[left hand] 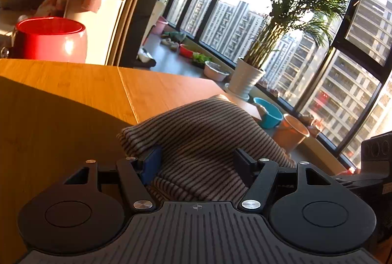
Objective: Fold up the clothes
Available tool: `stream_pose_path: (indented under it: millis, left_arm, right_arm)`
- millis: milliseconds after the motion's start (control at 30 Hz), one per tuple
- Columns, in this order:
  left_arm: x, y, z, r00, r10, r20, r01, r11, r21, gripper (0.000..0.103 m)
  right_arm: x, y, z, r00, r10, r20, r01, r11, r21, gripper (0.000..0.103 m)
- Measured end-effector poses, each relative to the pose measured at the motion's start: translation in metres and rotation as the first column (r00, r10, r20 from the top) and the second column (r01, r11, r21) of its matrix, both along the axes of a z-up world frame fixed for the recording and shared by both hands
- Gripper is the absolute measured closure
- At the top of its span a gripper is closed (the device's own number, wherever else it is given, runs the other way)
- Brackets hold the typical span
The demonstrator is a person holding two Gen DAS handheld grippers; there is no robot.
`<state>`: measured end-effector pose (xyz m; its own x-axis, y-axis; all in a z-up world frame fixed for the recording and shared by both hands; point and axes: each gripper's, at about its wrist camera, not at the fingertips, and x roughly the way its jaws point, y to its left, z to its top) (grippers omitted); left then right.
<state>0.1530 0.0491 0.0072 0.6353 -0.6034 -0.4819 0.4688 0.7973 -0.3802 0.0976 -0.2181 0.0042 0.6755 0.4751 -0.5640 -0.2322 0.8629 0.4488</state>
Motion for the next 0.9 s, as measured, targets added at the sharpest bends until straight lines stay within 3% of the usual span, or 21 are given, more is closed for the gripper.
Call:
stream_pose_path:
  millis: [200, 300, 500, 600, 767, 867, 900]
  left_arm:
    - [0.001, 0.004, -0.001, 1.0, 0.01, -0.007, -0.01, 1.0, -0.005, 0.032]
    - [-0.003, 0.004, 0.004, 1.0, 0.02, -0.008, -0.02, 1.0, -0.022, 0.033]
    - [-0.03, 0.006, 0.024, 1.0, 0.019, -0.001, -0.019, 0.998, -0.062, 0.042]
    - [-0.033, -0.003, 0.016, 1.0, 0.002, -0.004, -0.002, 1.0, -0.015, 0.043]
    - [-0.031, -0.009, 0.007, 1.0, -0.004, -0.003, 0.004, 1.0, 0.019, 0.042]
    - [-0.032, -0.009, 0.006, 1.0, -0.009, 0.002, 0.009, 1.0, 0.02, 0.041]
    - [-0.033, -0.009, 0.005, 1.0, -0.01, 0.005, 0.009, 1.0, 0.021, 0.041]
  right_arm:
    - [-0.027, 0.025, 0.032, 0.986, 0.06, 0.153, -0.027, 0.978, -0.206, 0.041]
    - [-0.034, 0.039, 0.015, 0.989, 0.064, 0.131, -0.019, 0.947, -0.322, 0.041]
    - [-0.036, 0.038, 0.013, 0.987, 0.072, 0.147, -0.02, 0.943, -0.332, 0.041]
    - [-0.034, 0.033, 0.017, 0.986, 0.085, 0.141, -0.037, 0.949, -0.314, 0.041]
    - [-0.019, -0.004, 0.05, 0.99, 0.043, 0.132, -0.029, 0.994, -0.105, 0.041]
    - [0.005, -0.014, 0.07, 0.985, 0.008, 0.173, 0.007, 0.996, -0.088, 0.039]
    - [0.018, -0.014, 0.071, 0.985, 0.001, 0.171, 0.013, 0.997, -0.08, 0.032]
